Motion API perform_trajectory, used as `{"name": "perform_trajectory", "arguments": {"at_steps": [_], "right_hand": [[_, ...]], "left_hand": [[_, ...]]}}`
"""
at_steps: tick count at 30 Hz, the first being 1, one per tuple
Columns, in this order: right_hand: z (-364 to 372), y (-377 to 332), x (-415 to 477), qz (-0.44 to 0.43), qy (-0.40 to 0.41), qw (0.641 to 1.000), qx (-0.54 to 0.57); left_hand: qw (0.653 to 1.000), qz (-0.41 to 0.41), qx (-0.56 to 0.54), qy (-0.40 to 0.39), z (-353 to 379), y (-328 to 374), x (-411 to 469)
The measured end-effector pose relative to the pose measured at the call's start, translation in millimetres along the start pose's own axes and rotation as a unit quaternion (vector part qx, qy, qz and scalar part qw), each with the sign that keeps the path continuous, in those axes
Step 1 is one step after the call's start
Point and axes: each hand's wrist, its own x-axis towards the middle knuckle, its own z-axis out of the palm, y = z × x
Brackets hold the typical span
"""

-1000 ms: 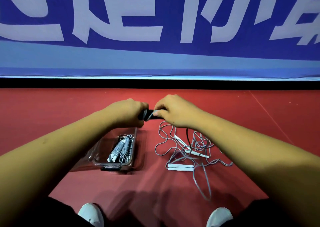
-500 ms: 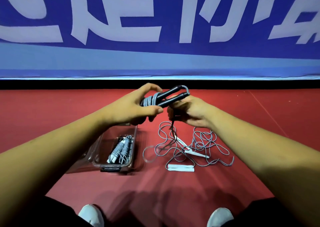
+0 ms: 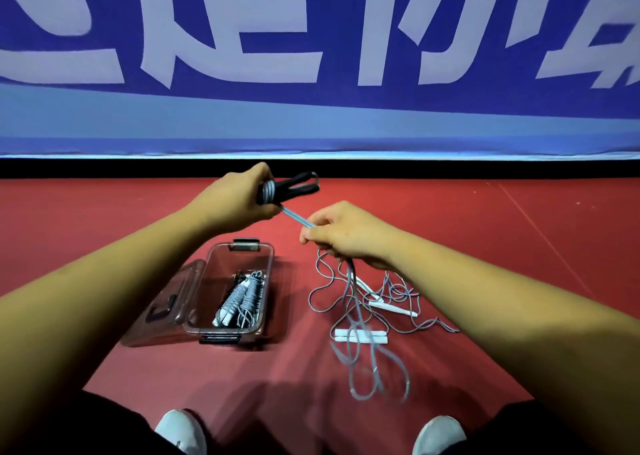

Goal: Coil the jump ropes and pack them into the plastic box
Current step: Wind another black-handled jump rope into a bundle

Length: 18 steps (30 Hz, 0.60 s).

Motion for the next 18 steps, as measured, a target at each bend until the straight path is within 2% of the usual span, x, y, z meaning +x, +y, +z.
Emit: {"name": "perform_trajectory", "arguments": {"at_steps": [3, 5, 8, 12, 14, 16, 18], "right_hand": [[-5.7, -17.0, 0.3, -0.100, 0.033, 0.975, -0.198], [-12.4, -22.1, 0.4, -0.142, 0.049, 0.955, -0.255], [-28.5, -17.7, 8.7, -0.161, 0.098, 0.940, -0.285], [-41.9, -12.1, 10.1, -0.166, 0.114, 0.957, -0.209], [-45.9, -9.7, 7.6, -0.155, 0.105, 0.973, -0.138], [-51.2, 0.5, 7.7, -0.112, 0.101, 0.988, -0.039], [-52.0, 15.7, 8.3, -0.053, 0.076, 0.994, 0.061]], "left_hand": [[0.996, 0.018, 0.089, -0.023, 8.1, 3.8, -2.3], [0.987, 0.040, 0.155, -0.023, 10.4, 10.8, -4.6], [0.980, 0.104, 0.145, -0.093, 14.2, 22.3, -9.7], [0.976, 0.139, 0.067, -0.154, 16.7, 35.6, -16.7], [0.972, 0.150, -0.032, -0.176, 14.4, 37.4, -18.1], [0.951, 0.152, -0.162, -0.214, 9.1, 37.5, -19.7], [0.932, 0.140, -0.246, -0.226, 6.3, 39.9, -22.0]]}}
